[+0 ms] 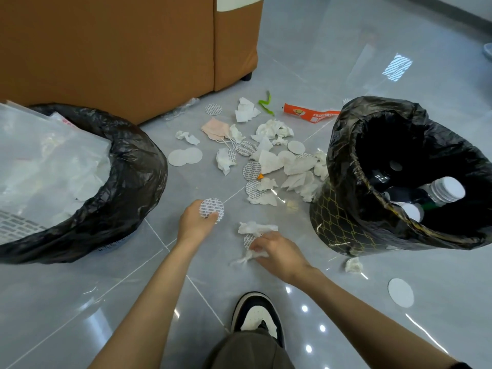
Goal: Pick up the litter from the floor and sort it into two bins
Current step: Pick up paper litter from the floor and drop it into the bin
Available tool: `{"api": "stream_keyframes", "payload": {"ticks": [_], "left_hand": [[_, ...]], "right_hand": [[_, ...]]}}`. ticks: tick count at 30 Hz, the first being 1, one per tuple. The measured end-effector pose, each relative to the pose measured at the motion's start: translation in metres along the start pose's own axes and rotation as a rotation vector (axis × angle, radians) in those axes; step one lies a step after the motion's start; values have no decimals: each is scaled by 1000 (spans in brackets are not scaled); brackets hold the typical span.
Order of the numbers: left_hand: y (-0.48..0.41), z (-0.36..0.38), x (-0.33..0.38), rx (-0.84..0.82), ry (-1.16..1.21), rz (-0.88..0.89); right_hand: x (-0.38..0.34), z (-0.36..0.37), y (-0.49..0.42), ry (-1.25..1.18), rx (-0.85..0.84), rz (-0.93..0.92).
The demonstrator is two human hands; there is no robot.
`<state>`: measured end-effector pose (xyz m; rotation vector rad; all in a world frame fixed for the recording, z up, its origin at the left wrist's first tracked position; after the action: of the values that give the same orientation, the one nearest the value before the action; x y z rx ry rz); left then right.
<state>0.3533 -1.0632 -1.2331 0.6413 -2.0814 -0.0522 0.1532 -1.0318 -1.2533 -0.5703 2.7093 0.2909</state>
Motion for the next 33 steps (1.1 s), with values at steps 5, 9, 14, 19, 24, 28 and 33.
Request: {"api": "stream_keyframes", "payload": {"ticks": [5,9,14,19,24,28,33], "left_hand": [[-2,-12,-8,41,57,-45],[-2,-15,-8,40,70,-44],[2,-15,-7,34,92,-46],[1,-21,-6,53,109,-52],[-1,-25,-7,49,117,-52],[4,-26,-9,37,125,-54],[7,-29,-15,29,147,-61]], "right_hand": [[-3,-17,-1,-98,294,-51],[0,-20,-18,-96,244,36],[-7,-5,-35,-149,-19,174],[-3,-18,-38,-330,171,349],[0,-20,-25,-406,91,322],[-4,-2,-19,-222,-136,226],[-12,12,-23,-44,-147,242]]}}
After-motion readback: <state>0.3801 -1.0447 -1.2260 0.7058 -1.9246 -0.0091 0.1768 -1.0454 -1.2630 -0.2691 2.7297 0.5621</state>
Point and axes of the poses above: each hand's wrist, its own y-axis away from the middle knuckle, its own z-axis out of the palm, x = y × z, the point moved 3 cm from there along -y, towards the middle knuckle, and after that the axes turned 6 degrees about x, right-handed, at the moved point
